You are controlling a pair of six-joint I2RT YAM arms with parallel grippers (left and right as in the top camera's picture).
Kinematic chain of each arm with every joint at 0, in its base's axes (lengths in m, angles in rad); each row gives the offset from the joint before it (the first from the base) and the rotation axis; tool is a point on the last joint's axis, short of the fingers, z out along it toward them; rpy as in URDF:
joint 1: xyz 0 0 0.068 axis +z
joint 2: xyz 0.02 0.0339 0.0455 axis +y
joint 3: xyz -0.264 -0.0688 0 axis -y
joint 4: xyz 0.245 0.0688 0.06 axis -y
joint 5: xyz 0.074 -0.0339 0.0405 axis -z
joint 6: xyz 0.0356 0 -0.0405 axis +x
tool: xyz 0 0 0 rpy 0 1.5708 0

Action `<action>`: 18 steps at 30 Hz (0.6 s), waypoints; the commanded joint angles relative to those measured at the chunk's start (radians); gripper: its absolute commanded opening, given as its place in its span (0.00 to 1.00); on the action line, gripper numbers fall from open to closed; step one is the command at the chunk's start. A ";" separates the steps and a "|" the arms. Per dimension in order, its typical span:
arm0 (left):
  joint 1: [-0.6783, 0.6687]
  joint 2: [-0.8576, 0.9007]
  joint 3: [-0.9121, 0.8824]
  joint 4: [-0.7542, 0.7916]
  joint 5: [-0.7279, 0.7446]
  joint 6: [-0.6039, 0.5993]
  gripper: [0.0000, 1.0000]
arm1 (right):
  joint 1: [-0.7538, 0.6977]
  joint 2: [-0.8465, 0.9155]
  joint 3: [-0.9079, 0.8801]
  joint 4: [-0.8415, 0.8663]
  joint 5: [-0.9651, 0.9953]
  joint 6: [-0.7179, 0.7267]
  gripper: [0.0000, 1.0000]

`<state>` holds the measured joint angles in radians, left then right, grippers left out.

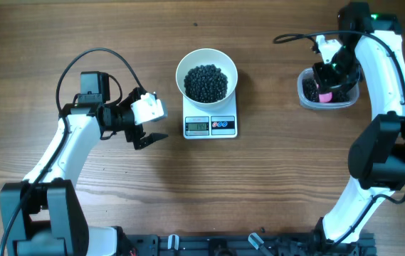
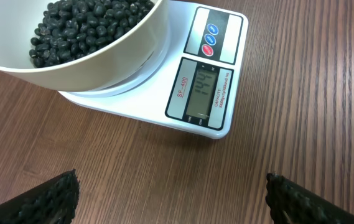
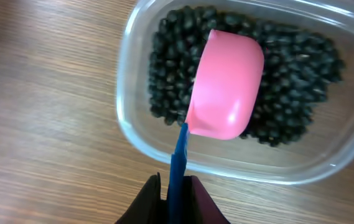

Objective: Scoop item into bowl and weigh 150g on scale
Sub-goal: 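Dip the scoop into the beans and lift it out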

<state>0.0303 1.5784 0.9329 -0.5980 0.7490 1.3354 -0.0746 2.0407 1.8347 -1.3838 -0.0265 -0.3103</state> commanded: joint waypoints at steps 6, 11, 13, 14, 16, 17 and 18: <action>0.005 -0.015 -0.003 0.000 0.008 0.019 1.00 | -0.153 0.017 -0.013 -0.011 -0.163 0.031 0.04; 0.005 -0.015 -0.003 0.000 0.008 0.019 1.00 | -0.313 0.016 -0.006 -0.010 -0.382 -0.003 0.04; 0.005 -0.015 -0.003 0.000 0.008 0.019 1.00 | -0.343 0.010 -0.002 -0.016 -0.438 -0.027 0.04; 0.005 -0.015 -0.003 0.000 0.008 0.019 1.00 | -0.351 0.007 -0.002 -0.019 -0.448 -0.030 0.04; 0.005 -0.015 -0.003 0.000 0.008 0.019 1.00 | -0.366 0.000 -0.002 -0.038 -0.479 -0.061 0.04; 0.005 -0.015 -0.003 0.000 0.008 0.019 1.00 | -0.373 -0.001 -0.002 -0.051 -0.522 -0.089 0.04; 0.005 -0.015 -0.003 0.000 0.008 0.019 1.00 | -0.388 -0.003 -0.001 -0.069 -0.572 -0.113 0.04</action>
<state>0.0303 1.5784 0.9329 -0.5980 0.7490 1.3354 -0.4381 2.0430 1.8336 -1.4288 -0.4595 -0.3447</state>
